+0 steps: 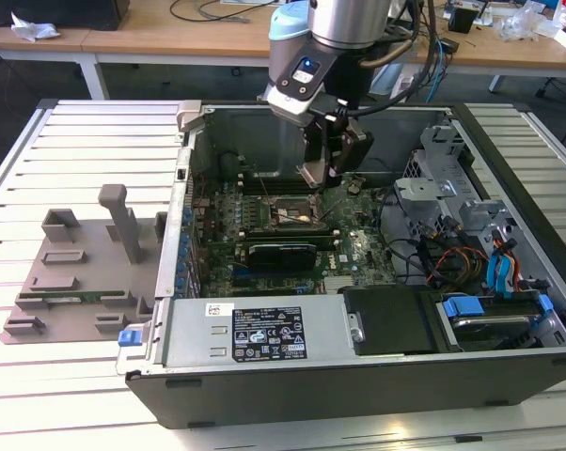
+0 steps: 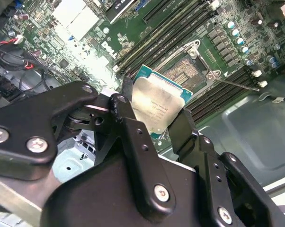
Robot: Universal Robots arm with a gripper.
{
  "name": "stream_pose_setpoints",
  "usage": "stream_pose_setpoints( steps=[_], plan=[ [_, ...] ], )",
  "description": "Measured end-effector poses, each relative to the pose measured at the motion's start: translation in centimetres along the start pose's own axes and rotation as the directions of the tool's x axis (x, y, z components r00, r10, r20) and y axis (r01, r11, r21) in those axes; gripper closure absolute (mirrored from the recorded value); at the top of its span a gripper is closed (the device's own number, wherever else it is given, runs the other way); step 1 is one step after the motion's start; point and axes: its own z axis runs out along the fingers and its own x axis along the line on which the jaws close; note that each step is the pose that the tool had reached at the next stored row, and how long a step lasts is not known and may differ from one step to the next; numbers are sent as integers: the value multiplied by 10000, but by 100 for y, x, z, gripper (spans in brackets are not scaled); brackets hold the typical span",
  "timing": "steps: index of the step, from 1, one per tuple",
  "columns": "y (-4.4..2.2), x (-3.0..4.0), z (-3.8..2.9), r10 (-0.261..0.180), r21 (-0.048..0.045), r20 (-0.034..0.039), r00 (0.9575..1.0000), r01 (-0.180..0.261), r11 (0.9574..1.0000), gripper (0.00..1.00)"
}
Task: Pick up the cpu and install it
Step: 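Place the cpu into insertion slot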
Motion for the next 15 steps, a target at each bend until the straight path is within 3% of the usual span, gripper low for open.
stream_pose_setpoints(
  steps=[9, 15],
  plan=[
    [0, 0, 2, 571, 17, -4, 9984, -571, 9984, 45],
    [0, 0, 4, 1073, 32, -5, 9942, -1073, 9942, 45]
  ],
)
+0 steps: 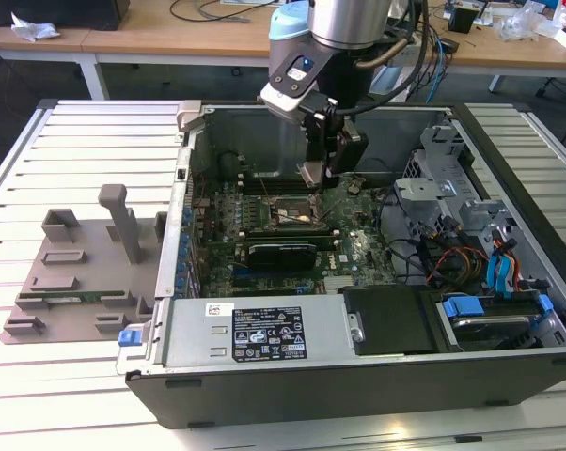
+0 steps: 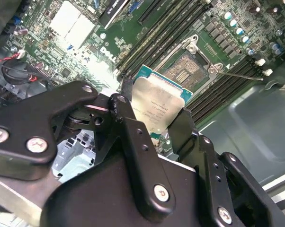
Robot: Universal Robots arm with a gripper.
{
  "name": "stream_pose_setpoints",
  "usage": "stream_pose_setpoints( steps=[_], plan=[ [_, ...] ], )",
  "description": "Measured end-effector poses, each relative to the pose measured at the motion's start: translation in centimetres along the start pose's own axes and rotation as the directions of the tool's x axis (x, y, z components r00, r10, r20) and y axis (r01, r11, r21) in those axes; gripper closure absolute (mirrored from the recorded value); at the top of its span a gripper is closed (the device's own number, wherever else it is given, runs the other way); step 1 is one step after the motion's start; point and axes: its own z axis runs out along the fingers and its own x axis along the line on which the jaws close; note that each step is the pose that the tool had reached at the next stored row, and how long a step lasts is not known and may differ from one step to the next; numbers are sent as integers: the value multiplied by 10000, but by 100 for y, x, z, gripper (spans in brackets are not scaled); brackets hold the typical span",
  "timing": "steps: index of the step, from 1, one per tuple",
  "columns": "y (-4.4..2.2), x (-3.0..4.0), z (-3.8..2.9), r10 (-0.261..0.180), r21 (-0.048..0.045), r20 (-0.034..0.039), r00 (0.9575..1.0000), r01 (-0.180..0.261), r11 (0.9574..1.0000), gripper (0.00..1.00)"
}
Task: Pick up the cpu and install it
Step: 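Place the cpu into insertion slot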
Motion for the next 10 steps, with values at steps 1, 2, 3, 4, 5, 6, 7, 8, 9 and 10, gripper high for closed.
stream_pose_setpoints(
  steps=[1, 2, 3, 4, 5, 6, 7, 8, 9, 10],
  plan=[
    [0, 0, 0, 89, 3, -1, 10000, -89, 10000, 45],
    [0, 0, 1, 162, 4, -2, 9999, -162, 9999, 45],
    [0, 0, 1, 248, 7, -2, 9997, -248, 9997, 45],
    [0, 0, 1, 344, 10, -4, 9994, -344, 9994, 45],
    [0, 0, 1, 398, 11, -4, 9992, -398, 9992, 45],
    [0, 0, 1, 441, 13, -4, 9990, -441, 9990, 45],
    [0, 0, 1, 526, 15, -5, 9986, -526, 9986, 45],
    [0, 0, 2, 633, 18, -5, 9980, -633, 9980, 45],
    [0, 0, 2, 735, 21, -5, 9973, -735, 9973, 45],
    [0, 0, 3, 846, 24, -7, 9964, -846, 9964, 45]
  ],
)
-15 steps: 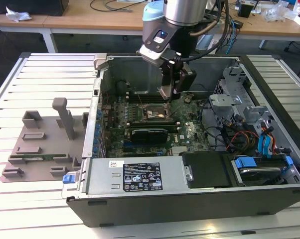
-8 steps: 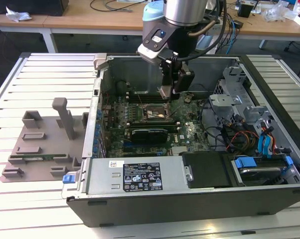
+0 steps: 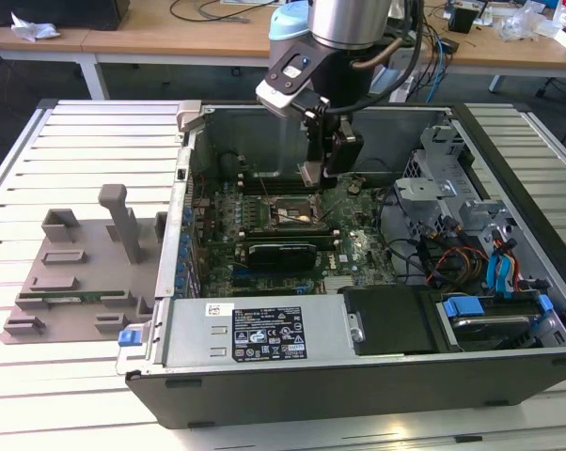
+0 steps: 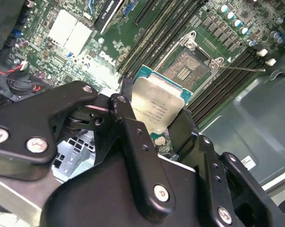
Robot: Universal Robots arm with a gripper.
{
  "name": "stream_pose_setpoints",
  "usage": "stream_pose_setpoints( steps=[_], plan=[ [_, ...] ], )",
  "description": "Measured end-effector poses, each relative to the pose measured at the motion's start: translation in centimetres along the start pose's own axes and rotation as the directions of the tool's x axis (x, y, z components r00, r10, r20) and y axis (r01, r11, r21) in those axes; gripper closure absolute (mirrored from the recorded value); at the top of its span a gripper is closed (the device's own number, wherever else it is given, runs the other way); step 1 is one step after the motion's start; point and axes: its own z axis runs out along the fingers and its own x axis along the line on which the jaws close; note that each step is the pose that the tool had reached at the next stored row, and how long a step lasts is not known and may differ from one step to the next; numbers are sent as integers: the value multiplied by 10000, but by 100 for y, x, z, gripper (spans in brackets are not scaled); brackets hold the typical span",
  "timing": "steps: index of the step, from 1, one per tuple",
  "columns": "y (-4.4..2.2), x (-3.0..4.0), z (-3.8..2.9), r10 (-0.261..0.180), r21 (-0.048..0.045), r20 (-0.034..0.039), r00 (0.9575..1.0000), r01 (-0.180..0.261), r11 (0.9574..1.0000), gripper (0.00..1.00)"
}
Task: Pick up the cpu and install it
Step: 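Place the cpu into insertion slot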
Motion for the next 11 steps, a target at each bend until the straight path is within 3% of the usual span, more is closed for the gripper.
stream_pose_setpoints(
  steps=[11],
  plan=[
    [0, 0, 4, 787, 24, 0, 9969, -787, 9969, 45]
  ],
)
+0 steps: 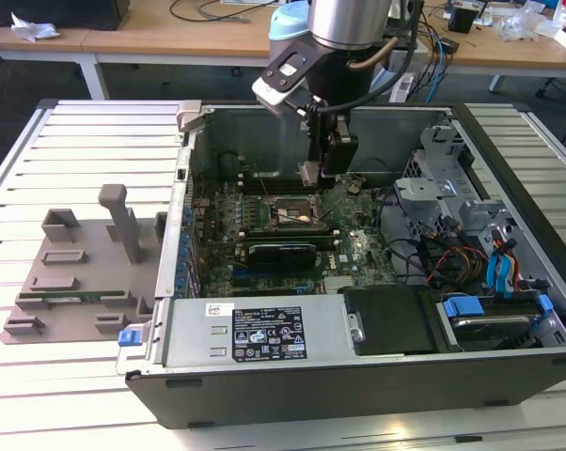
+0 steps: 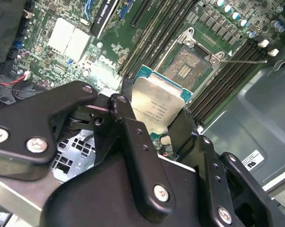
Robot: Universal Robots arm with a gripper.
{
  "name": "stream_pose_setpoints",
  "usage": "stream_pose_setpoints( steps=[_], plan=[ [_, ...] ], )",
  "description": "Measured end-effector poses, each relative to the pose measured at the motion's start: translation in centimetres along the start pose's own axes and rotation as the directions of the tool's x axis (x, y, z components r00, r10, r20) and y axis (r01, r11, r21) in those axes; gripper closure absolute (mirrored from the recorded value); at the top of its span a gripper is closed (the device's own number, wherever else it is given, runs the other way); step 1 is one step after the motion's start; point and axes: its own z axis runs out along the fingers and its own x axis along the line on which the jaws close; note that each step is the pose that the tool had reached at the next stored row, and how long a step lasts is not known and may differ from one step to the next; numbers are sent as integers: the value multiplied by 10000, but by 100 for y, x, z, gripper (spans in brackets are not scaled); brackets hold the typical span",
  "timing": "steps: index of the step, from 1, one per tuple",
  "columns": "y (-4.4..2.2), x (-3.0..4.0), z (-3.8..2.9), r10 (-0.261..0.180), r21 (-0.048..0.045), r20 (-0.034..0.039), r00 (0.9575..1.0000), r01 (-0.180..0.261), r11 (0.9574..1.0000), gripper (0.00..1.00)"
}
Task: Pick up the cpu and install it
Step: 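Place the cpu into insertion slot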
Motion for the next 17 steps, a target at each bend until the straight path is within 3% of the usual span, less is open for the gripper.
stream_pose_setpoints(
  steps=[17],
  plan=[
    [0, 0, 8, 940, 28, -9, 9956, -940, 9956, 45]
  ],
)
